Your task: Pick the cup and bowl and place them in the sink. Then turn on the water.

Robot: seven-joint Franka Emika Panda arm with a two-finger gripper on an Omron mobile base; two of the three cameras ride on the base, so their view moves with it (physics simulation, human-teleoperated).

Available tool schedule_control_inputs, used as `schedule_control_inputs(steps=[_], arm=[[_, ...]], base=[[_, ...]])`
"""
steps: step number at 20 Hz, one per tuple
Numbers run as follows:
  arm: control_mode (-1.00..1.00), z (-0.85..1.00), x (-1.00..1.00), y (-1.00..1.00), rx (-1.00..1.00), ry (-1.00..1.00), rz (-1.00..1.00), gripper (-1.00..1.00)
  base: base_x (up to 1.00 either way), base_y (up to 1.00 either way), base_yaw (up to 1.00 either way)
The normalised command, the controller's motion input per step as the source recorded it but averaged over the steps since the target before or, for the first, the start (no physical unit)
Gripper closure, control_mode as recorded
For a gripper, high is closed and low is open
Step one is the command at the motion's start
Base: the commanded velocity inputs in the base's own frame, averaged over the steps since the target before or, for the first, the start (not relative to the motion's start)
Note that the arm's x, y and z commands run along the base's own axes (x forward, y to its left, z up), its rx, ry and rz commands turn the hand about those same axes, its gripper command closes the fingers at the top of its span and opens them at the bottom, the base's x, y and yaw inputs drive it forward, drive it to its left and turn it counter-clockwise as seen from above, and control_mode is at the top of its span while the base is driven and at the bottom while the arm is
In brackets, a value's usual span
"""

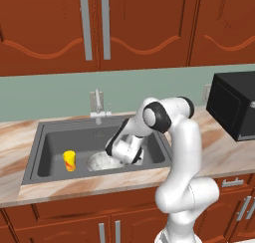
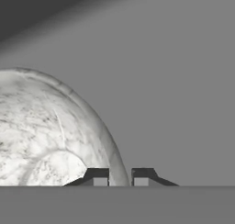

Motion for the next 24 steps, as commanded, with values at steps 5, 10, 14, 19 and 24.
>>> schedule_control_inputs(steps=[5,10,14,19,24], arm=[[-1.00,-0.22,0.15,0.01,0.00,0.00,0.00,1.00],[-1.00,0.00,0.02,0.01,0.00,0.00,0.00,1.00],[-1.00,0.00,0.00,0.00,0.00,0.00,0.00,-1.00],[-1.00,0.06,0.06,0.03,0.00,0.00,0.00,-1.00],[-1.00,0.41,0.00,0.00,0.00,-0.11,0.00,-1.00]], base=[[0.00,0.00,0.00],[0.00,0.00,0.00],[0.00,0.00,0.00],[0.00,0.00,0.00],[0.00,0.00,0.00]])
